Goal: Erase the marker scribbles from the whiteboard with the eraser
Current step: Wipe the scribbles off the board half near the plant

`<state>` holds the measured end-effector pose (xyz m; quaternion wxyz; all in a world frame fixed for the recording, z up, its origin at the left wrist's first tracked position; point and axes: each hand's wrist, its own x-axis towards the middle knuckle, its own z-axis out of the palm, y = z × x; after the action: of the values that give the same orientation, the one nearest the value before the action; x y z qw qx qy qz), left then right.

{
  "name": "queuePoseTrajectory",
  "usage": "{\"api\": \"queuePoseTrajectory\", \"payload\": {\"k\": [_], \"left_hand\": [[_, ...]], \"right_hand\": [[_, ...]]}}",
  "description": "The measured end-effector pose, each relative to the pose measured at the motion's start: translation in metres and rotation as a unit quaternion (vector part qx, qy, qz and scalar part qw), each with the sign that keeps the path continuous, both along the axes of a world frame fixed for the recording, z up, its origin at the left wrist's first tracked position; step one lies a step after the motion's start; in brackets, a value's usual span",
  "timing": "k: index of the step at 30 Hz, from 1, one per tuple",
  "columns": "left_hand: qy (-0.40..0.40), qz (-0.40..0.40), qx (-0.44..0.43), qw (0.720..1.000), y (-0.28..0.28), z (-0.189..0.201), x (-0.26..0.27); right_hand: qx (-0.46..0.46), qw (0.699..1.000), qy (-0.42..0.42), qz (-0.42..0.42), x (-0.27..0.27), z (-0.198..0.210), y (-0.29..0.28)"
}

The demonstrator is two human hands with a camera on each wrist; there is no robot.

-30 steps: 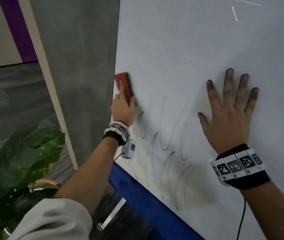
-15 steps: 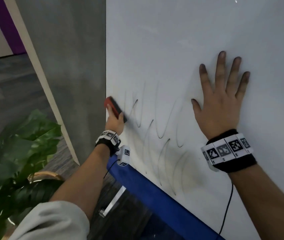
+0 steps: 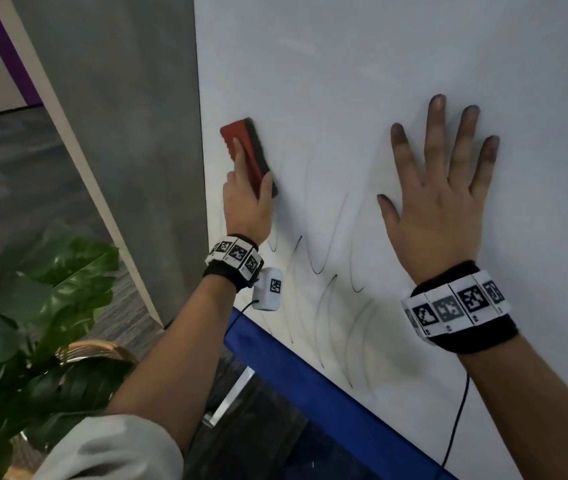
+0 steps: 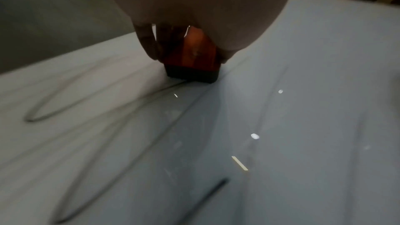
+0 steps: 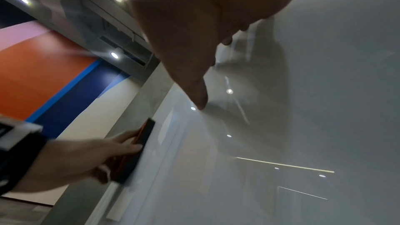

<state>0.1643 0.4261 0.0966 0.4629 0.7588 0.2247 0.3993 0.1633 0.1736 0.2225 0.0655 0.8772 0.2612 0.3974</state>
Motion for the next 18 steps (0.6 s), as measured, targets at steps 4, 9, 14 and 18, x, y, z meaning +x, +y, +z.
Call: {"api": "queuePoseTrajectory", "payload": {"k": [4, 9, 14, 18], "left_hand": [[0.043, 0.045, -0.162, 0.985, 0.008, -0.031, 0.002], [0.113, 0.043, -0.279, 0.953, 0.017, -0.036, -0.003], [0.038, -0.011, -0.089, 0.995, -0.031, 0.001, -0.011], [0.016, -0.031, 0.03, 0.999, -0.071, -0.002, -0.014]], "right_hand": [[-0.005, 1.0, 0.001, -0.005, 0.0, -0.001, 0.001], [-0.01, 1.0, 0.001, -0.008, -0.001, -0.004, 0.003], [-0.008, 1.0, 0.003, 0.003, 0.001, -0.006, 0.002], [-0.005, 1.0, 0.003, 0.009, 0.001, -0.006, 0.001]]}}
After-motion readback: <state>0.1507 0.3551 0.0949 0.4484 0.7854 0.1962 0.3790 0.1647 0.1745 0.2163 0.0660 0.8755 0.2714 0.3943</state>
